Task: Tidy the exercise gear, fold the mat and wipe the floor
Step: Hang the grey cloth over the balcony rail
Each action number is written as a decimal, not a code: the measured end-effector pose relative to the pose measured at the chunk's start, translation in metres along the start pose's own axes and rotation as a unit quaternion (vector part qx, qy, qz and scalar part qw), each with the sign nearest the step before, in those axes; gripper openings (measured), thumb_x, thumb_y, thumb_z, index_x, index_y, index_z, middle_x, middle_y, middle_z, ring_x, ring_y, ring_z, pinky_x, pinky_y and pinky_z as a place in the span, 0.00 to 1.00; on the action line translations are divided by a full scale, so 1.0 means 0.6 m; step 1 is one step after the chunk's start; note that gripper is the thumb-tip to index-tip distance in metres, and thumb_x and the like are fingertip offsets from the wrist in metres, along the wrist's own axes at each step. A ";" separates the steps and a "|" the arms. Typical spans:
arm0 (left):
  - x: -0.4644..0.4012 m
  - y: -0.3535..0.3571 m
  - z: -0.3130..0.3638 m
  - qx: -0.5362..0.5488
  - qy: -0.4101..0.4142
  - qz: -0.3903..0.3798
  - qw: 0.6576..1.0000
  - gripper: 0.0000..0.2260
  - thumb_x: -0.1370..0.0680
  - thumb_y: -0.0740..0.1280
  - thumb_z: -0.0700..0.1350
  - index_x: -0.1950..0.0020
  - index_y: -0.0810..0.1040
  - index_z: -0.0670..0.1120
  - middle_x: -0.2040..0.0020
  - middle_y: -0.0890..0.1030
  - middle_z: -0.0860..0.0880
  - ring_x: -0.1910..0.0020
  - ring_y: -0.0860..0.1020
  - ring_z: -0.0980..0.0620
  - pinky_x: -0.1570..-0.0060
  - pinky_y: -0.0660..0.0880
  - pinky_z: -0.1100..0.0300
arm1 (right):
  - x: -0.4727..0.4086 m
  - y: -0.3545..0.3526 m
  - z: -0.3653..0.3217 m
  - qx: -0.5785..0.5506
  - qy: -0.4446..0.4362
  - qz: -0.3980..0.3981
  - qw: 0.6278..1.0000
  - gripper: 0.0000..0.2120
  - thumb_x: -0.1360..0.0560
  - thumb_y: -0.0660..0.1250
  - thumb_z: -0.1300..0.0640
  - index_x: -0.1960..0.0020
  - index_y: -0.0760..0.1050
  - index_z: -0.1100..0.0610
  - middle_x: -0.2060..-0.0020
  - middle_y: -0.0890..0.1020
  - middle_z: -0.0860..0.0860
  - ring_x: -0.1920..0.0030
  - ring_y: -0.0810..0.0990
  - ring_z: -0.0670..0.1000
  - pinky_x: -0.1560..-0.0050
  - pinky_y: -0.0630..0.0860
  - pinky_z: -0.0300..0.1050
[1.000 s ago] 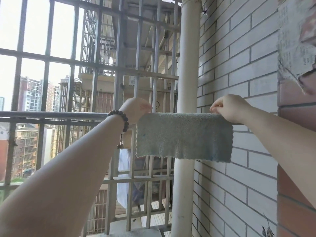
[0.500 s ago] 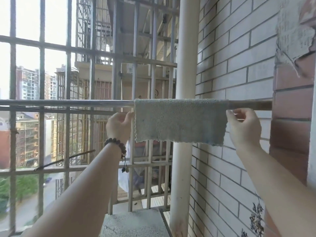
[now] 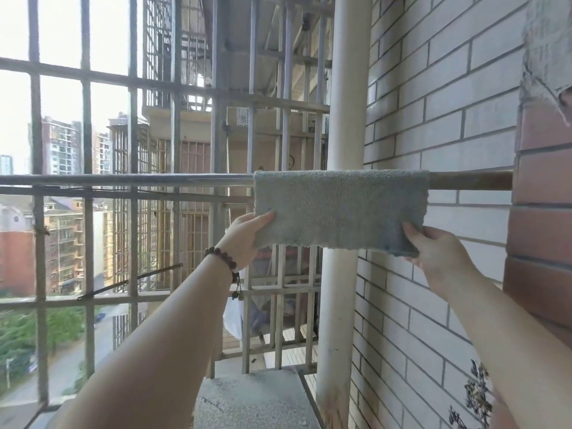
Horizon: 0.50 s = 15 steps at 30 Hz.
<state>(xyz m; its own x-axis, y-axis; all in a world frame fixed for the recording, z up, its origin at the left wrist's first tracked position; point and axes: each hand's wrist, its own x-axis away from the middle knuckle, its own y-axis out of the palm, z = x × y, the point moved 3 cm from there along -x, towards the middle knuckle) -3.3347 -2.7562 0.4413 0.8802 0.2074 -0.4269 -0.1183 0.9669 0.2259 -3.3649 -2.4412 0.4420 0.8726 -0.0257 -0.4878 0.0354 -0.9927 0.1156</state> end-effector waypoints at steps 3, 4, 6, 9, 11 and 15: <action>-0.003 0.002 0.010 0.035 0.005 -0.016 0.999 0.16 0.23 0.68 0.43 0.39 0.75 0.37 0.45 0.82 0.43 0.48 0.81 0.47 0.48 0.79 0.54 | 0.002 -0.004 0.006 0.008 -0.001 0.014 1.000 0.09 0.22 0.64 0.57 0.57 0.77 0.61 0.52 0.81 0.60 0.50 0.79 0.58 0.38 0.74 0.56; -0.004 0.001 0.012 0.043 0.007 -0.015 0.999 0.15 0.23 0.68 0.43 0.39 0.75 0.37 0.46 0.82 0.43 0.48 0.81 0.47 0.50 0.79 0.54 | 0.002 -0.005 0.009 0.009 -0.005 0.019 1.000 0.08 0.22 0.64 0.57 0.58 0.77 0.59 0.53 0.82 0.58 0.50 0.80 0.58 0.38 0.73 0.58; -0.004 -0.001 0.017 0.057 0.010 -0.017 0.998 0.12 0.22 0.66 0.42 0.40 0.76 0.38 0.46 0.82 0.43 0.48 0.82 0.47 0.48 0.78 0.52 | 0.002 -0.007 0.012 0.011 -0.008 0.020 1.000 0.08 0.22 0.65 0.57 0.58 0.78 0.58 0.52 0.82 0.59 0.49 0.80 0.60 0.38 0.73 0.59; 0.001 0.008 0.027 0.097 0.004 -0.041 0.994 0.09 0.20 0.63 0.44 0.44 0.77 0.41 0.51 0.83 0.46 0.54 0.82 0.48 0.56 0.79 0.54 | 0.003 -0.005 0.009 -0.003 -0.009 0.019 1.000 0.07 0.22 0.64 0.59 0.55 0.77 0.62 0.51 0.80 0.61 0.51 0.79 0.59 0.38 0.74 0.57; 0.002 0.011 0.032 0.120 -0.001 -0.046 0.992 0.09 0.20 0.63 0.45 0.45 0.77 0.42 0.52 0.82 0.46 0.55 0.81 0.48 0.62 0.79 0.56 | 0.002 -0.006 0.007 -0.006 -0.012 0.027 1.000 0.08 0.22 0.64 0.60 0.56 0.76 0.62 0.51 0.80 0.62 0.52 0.79 0.58 0.38 0.74 0.57; -0.005 -0.007 0.041 0.085 0.007 -0.023 0.996 0.14 0.22 0.66 0.47 0.40 0.77 0.40 0.46 0.81 0.43 0.49 0.81 0.45 0.51 0.79 0.49 | -0.002 -0.012 0.008 0.006 -0.014 0.055 0.998 0.10 0.23 0.66 0.59 0.63 0.76 0.59 0.57 0.81 0.62 0.51 0.80 0.62 0.39 0.74 0.61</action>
<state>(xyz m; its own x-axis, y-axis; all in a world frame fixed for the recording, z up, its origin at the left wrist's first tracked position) -3.3253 -2.7644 0.4630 0.8758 0.1671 -0.4529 0.0029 0.9363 0.3511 -3.3687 -2.4344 0.4374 0.8572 -0.1386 -0.4960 -0.0666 -0.9849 0.1600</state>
